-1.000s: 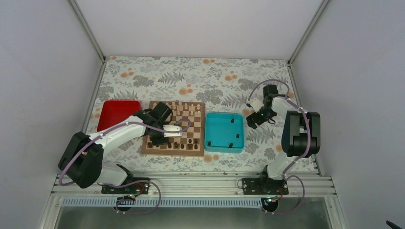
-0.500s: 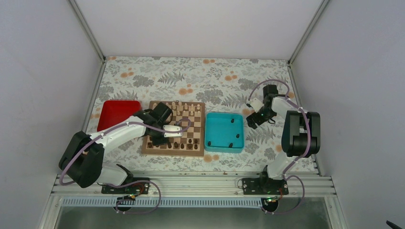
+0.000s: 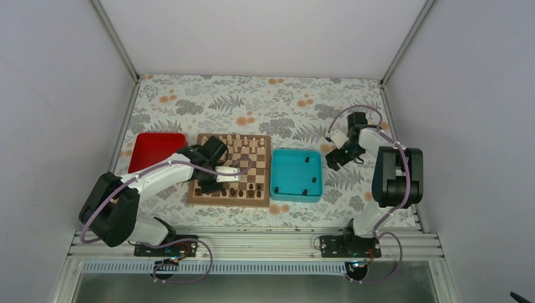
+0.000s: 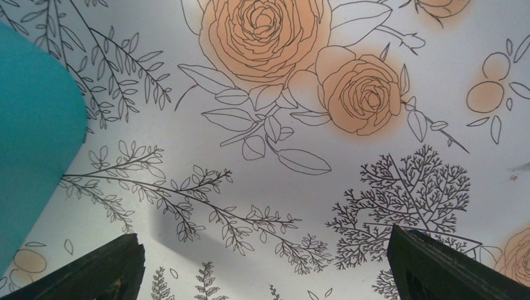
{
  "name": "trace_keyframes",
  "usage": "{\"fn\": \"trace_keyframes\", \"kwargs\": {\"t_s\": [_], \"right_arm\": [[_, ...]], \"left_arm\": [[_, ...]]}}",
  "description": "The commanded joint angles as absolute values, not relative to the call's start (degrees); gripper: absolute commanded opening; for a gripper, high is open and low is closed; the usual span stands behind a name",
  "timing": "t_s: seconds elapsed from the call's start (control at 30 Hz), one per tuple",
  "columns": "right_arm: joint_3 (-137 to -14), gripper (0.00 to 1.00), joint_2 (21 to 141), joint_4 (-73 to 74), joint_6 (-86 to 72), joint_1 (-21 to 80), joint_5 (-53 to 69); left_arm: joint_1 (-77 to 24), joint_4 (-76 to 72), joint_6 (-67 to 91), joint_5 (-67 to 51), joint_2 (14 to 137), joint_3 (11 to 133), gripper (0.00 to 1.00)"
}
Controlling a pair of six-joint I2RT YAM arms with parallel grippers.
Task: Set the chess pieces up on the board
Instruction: Place the chess piece on the chessboard.
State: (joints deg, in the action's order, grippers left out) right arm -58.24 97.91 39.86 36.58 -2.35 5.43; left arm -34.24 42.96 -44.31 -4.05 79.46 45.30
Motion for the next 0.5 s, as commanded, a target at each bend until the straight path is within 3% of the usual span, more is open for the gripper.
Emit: {"fn": "trace_keyframes", "kwargs": {"t_s": [0.0, 0.47], "right_arm": [[-58.1, 1.0, 98.5, 39.4, 36.3, -2.7, 5.0], [-57.7, 1.0, 98.2, 39.3, 36.5, -2.9, 5.1]], "left_arm": [[-33.9, 44.3, -44.9, -4.0, 80.1, 46.4, 0.21], [-34.0, 57.8, -48.4, -3.6, 81.0, 66.6, 0.24]]}}
